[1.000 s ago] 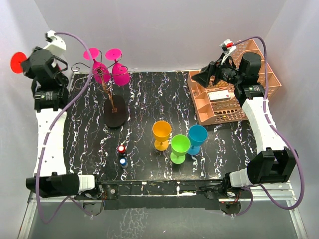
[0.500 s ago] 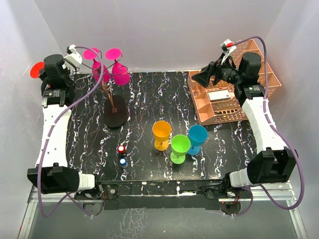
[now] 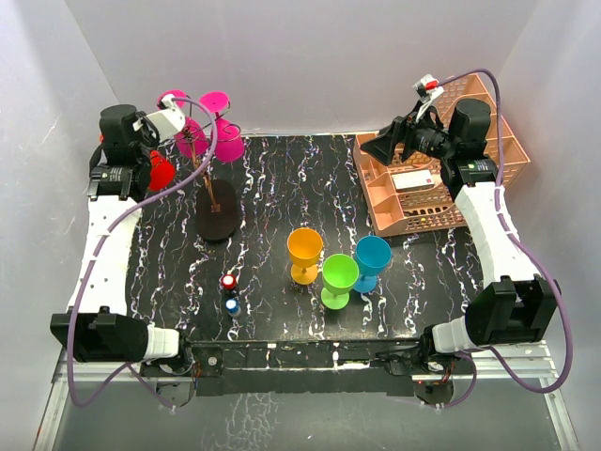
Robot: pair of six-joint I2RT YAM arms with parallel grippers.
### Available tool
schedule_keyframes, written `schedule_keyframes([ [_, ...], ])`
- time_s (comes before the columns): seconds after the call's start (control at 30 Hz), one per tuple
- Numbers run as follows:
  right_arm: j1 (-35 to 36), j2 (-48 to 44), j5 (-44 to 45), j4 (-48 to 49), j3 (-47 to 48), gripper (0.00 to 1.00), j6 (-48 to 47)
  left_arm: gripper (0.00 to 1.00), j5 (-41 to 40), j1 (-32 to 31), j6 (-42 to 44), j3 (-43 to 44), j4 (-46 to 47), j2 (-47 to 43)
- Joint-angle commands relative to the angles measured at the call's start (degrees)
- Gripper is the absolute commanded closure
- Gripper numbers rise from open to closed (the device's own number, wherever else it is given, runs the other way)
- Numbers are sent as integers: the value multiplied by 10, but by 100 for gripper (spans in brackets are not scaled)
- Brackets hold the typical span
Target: Place the wine glass upside down on the wine glass rack
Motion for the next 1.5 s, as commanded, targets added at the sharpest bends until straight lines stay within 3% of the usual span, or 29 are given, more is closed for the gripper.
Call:
schedule_keyframes([
  [0.0,-3,1,-4,32,0,15,-9,100,27,-17,0,30,3,2],
  [0.6,-3,1,-4,34,-3,15,-10,100,12,-70,61,22,71,49],
  [1.13,-3,2,-7,37,-5,15,-7,100,-66,-74,82,-2,196,74],
  [1.47,-3,0,-10,40,-8,15,-3,98,-79,-73,78,2,192,82],
])
